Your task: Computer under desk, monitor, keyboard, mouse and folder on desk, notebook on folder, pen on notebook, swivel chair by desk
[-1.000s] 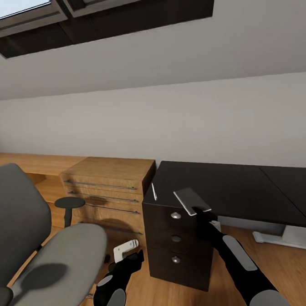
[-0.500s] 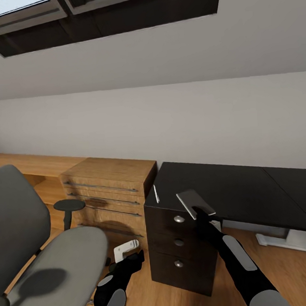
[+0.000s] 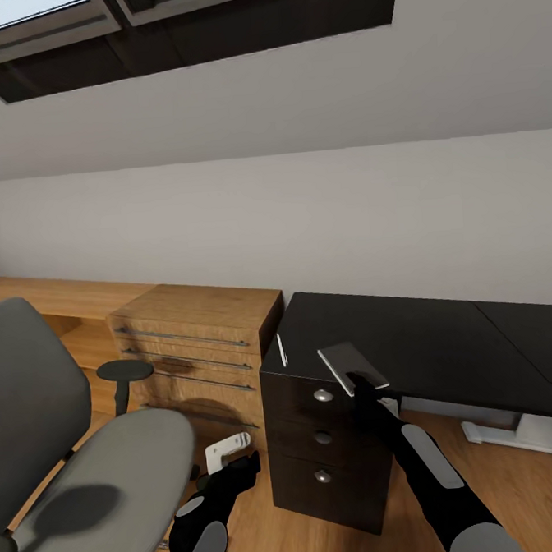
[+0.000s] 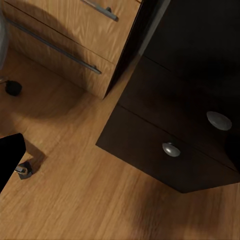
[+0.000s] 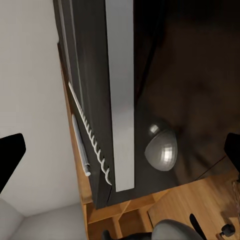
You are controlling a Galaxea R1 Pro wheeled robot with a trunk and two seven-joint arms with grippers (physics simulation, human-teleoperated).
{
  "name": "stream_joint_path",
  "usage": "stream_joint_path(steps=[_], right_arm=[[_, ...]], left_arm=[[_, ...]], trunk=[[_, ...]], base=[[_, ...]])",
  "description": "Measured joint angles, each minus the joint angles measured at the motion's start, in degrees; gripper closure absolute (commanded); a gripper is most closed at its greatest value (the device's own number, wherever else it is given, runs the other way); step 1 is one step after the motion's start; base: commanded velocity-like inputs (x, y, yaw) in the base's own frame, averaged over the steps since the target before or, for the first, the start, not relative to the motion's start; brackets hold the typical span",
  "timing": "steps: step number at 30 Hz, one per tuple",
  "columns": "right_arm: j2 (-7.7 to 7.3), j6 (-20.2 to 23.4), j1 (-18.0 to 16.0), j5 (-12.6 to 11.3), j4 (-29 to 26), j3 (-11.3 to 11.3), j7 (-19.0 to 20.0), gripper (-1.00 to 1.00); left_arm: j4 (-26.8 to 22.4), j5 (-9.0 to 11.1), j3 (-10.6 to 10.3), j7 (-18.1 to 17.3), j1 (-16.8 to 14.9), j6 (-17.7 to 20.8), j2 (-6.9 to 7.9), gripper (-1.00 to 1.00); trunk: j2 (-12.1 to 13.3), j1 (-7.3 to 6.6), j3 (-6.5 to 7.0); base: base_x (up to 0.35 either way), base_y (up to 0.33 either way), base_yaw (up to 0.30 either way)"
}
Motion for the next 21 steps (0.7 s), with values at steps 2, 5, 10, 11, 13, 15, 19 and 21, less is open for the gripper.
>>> stream_joint_path(steps=[2,5,10,11,13,15,19,21], right_arm=[[0.0,0.0,0.0,0.0,0.0,0.0,0.0,-1.0],[0.0,0.0,0.0,0.0,0.0,0.0,0.0,-1.0],[0.0,0.0,0.0,0.0,0.0,0.0,0.0,-1.0],[0.0,0.0,0.0,0.0,0.0,0.0,0.0,-1.0],[0.0,0.0,0.0,0.0,0.0,0.0,0.0,-1.0],[0.0,0.0,0.0,0.0,0.0,0.0,0.0,-1.0],[0.0,0.0,0.0,0.0,0.0,0.0,-0.1,-1.0],[0.0,0.1,0.0,0.0,0.0,0.0,0.0,-1.0]], left_arm=[[0.0,0.0,0.0,0.0,0.0,0.0,0.0,-1.0],[0.0,0.0,0.0,0.0,0.0,0.0,0.0,-1.0],[0.1,0.0,0.0,0.0,0.0,-0.1,0.0,-1.0],[0.1,0.0,0.0,0.0,0.0,-0.1,0.0,-1.0],[0.1,0.0,0.0,0.0,0.0,-0.1,0.0,-1.0],[0.1,0.0,0.0,0.0,0.0,-0.1,0.0,-1.0],[0.1,0.0,0.0,0.0,0.0,-0.1,0.0,-1.0],[0.1,0.0,0.0,0.0,0.0,-0.1,0.0,-1.0]], trunk=[[0.0,0.0,0.0],[0.0,-0.01,0.0],[0.0,0.0,0.0],[0.0,0.0,0.0],[0.0,0.0,0.0],[0.0,0.0,0.0],[0.0,0.0,0.0],[0.0,0.0,0.0]], base=[[0.0,0.0,0.0],[0.06,0.0,0.0],[0.043,0.0,0.0],[0.019,0.0,0.0],[0.011,0.0,0.0],[0.007,0.0,0.0],[0.003,0.0,0.0],[0.0,0.0,0.0]])
